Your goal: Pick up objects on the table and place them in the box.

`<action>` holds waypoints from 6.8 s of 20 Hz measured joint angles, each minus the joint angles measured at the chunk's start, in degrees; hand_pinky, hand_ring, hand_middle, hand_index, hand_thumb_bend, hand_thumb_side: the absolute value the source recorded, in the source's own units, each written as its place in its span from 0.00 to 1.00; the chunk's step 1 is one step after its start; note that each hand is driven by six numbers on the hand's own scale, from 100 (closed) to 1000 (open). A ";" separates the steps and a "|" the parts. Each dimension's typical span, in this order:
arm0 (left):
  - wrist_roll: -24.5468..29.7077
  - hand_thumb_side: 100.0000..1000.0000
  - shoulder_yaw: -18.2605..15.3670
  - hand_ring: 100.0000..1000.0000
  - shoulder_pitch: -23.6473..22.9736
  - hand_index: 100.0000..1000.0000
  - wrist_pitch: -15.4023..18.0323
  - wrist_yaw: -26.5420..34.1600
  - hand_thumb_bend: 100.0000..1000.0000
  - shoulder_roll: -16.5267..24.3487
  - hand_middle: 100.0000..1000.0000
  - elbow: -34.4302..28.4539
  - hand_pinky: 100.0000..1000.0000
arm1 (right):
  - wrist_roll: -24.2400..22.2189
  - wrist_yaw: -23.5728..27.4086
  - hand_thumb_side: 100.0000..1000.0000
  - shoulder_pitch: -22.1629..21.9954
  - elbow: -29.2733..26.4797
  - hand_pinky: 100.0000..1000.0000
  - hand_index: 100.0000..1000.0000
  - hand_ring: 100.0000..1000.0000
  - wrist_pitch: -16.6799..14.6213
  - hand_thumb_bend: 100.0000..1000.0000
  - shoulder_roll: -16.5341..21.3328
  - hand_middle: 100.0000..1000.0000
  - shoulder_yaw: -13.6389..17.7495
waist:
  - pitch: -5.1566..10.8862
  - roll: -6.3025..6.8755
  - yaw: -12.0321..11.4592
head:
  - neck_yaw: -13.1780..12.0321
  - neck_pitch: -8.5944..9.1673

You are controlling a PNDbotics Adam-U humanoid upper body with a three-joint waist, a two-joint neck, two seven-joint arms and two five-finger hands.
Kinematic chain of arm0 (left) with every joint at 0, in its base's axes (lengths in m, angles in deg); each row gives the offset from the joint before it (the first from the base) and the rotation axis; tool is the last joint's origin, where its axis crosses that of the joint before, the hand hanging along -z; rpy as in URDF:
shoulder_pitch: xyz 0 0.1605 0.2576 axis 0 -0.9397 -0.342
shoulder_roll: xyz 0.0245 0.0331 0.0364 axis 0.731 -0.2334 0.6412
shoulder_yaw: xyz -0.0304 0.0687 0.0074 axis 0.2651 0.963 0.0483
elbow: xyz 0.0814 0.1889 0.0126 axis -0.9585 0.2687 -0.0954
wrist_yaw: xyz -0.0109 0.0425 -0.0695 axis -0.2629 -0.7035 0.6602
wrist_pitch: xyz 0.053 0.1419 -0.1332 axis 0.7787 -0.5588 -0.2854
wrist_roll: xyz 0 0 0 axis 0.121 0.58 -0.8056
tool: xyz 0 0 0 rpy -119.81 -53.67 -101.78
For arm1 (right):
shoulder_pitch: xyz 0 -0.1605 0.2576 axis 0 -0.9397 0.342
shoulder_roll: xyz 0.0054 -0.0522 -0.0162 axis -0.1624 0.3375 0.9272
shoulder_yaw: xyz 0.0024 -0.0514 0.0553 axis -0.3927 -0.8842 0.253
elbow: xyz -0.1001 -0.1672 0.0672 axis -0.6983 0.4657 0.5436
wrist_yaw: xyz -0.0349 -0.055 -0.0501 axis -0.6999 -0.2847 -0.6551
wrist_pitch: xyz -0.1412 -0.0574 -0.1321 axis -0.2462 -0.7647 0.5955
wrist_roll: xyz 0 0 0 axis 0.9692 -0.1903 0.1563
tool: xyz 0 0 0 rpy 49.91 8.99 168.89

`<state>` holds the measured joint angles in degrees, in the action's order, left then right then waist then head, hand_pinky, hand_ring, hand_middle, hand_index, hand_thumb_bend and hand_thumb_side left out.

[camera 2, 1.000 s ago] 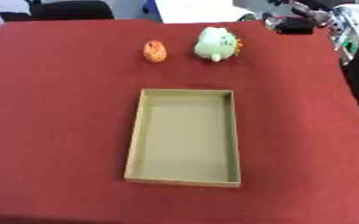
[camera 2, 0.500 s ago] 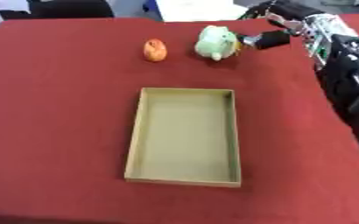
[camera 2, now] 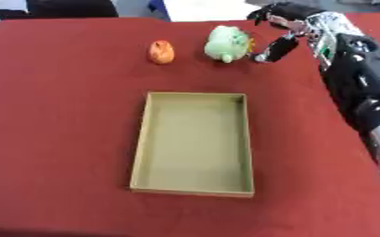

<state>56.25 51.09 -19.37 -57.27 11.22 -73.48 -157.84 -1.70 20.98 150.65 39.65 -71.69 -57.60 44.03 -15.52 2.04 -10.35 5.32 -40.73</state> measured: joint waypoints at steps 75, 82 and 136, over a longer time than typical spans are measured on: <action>0.27 0.45 0.37 0.63 2.40 0.79 0.02 0.55 0.08 -0.48 0.59 0.00 0.78 | -5.01 17.93 0.00 -1.09 -12.14 0.48 0.53 0.47 6.36 0.00 2.28 0.30 -6.04 | -3.36 -1.42 -3.90 | 4.77 2.93; -0.22 0.43 0.22 0.63 2.39 0.79 -0.01 0.68 0.10 0.13 0.60 0.00 0.78 | -4.70 22.57 0.00 -1.02 -20.32 0.49 0.54 0.48 8.29 0.00 4.57 0.30 -10.23 | -2.19 -1.15 -3.08 | 4.23 2.31; -0.89 0.41 -0.47 0.63 1.37 0.79 -0.68 -0.22 0.09 3.07 0.59 0.00 0.78 | -3.42 6.83 0.21 -36.81 -63.69 0.70 0.83 0.76 7.18 0.12 4.10 0.64 -21.34 | 0.34 -0.78 -0.34 | 0.44 -0.55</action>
<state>55.36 50.62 -18.00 -57.95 11.00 -70.41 -157.84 -5.12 27.81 113.84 -24.04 -64.52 -53.50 22.69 -15.18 1.26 -10.69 5.76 -41.28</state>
